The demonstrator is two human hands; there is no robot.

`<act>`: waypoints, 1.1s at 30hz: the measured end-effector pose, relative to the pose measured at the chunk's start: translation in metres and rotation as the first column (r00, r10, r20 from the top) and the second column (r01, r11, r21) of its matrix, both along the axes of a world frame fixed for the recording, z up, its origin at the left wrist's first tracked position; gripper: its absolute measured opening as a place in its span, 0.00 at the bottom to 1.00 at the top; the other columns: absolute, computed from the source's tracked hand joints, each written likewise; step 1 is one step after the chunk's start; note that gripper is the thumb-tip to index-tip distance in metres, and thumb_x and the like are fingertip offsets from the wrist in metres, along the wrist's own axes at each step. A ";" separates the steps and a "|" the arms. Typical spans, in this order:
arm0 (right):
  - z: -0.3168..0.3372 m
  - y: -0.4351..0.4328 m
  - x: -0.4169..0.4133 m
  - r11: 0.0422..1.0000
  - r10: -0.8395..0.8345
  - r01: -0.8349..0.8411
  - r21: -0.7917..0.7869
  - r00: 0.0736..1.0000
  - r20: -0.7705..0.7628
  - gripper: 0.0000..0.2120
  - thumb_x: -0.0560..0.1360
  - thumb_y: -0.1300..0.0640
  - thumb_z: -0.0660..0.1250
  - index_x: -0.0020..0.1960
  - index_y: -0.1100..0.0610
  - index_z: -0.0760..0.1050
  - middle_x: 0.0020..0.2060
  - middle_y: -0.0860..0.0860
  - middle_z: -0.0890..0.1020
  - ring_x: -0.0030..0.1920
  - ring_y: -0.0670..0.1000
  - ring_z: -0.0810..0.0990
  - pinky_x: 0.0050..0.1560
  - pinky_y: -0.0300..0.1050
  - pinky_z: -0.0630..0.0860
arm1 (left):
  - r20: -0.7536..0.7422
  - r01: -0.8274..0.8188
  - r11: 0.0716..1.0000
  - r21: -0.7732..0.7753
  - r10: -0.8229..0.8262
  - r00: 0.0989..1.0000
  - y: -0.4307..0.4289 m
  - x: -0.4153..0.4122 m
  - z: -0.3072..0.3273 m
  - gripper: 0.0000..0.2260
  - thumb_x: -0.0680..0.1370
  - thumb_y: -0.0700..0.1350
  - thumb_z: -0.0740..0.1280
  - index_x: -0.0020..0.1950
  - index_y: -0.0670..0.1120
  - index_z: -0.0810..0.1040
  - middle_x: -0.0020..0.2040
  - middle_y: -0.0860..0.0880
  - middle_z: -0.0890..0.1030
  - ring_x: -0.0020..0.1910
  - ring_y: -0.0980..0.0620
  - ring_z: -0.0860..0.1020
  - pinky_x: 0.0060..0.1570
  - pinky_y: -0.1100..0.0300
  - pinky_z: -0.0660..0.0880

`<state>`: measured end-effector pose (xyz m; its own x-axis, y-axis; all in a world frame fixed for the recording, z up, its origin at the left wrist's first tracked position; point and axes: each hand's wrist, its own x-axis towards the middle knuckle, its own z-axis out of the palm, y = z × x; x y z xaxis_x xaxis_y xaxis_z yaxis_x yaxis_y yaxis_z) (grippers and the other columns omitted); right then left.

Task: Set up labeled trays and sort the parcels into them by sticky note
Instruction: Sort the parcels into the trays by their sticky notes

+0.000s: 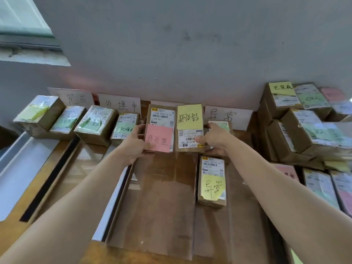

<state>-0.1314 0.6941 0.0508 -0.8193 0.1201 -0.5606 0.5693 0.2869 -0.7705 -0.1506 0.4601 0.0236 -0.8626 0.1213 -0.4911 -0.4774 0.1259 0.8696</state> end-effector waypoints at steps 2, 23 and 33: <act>-0.014 -0.012 -0.011 0.999 -0.026 0.025 0.028 0.999 0.039 0.28 0.75 0.65 0.67 0.70 0.58 0.59 0.52 0.56 0.80 0.55 0.60 0.80 0.57 0.59 0.77 | 0.032 -0.002 0.999 -0.052 0.003 0.999 -0.010 -0.015 -0.012 0.31 0.75 0.29 0.65 0.72 0.49 0.59 0.58 0.44 0.76 0.52 0.46 0.78 0.44 0.46 0.81; -0.082 -0.054 -0.059 0.931 -0.202 0.183 0.315 0.979 0.028 0.15 0.77 0.67 0.58 0.63 0.60 0.70 0.60 0.55 0.76 0.56 0.56 0.76 0.52 0.46 0.76 | 0.005 0.021 0.921 -0.388 -0.020 1.000 -0.007 -0.078 -0.068 0.20 0.78 0.32 0.61 0.69 0.43 0.67 0.61 0.43 0.75 0.50 0.47 0.74 0.48 0.51 0.80; -0.013 -0.052 -0.024 0.860 -0.012 0.127 0.494 0.973 -0.229 0.18 0.79 0.62 0.61 0.68 0.61 0.68 0.62 0.56 0.76 0.59 0.55 0.76 0.50 0.42 0.71 | -0.265 0.061 0.799 -0.598 -0.269 0.926 -0.002 -0.060 -0.017 0.17 0.78 0.37 0.61 0.68 0.43 0.69 0.64 0.44 0.75 0.60 0.44 0.74 0.49 0.53 0.77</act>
<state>-0.1551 0.6423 0.0379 -0.8891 0.3993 -0.2236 0.4437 0.6326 -0.6347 -0.2107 0.4583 0.0063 -0.9744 0.0644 -0.2154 -0.1107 0.6967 0.7088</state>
